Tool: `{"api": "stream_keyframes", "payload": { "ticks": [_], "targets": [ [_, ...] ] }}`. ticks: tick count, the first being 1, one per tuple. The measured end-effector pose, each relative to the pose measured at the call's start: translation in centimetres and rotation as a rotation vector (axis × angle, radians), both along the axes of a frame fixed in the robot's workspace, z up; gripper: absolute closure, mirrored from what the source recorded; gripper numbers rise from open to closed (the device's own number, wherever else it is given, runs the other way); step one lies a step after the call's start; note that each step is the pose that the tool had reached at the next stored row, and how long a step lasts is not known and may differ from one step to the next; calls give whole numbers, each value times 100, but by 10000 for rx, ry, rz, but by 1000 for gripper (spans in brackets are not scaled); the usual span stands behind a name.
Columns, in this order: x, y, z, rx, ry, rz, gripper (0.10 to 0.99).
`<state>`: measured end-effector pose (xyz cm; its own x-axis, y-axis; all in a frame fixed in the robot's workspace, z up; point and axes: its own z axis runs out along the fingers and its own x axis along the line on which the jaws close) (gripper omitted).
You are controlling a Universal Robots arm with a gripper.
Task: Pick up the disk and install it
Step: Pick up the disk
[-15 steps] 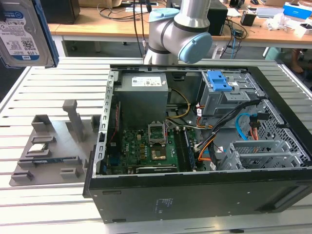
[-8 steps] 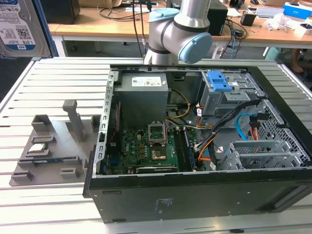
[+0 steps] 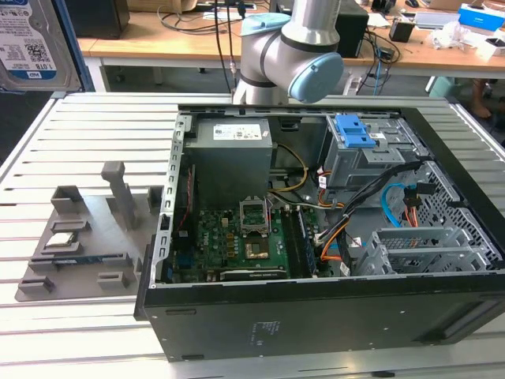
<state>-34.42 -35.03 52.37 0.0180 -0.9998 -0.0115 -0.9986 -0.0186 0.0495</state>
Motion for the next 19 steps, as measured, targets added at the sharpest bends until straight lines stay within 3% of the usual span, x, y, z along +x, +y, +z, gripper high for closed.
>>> {"api": "stream_keyframes", "payload": {
  "ticks": [9,19],
  "targets": [
    [225,0,0,-6,0,1,722],
    [542,0,0,-5,-1,1,722]
  ]
}}
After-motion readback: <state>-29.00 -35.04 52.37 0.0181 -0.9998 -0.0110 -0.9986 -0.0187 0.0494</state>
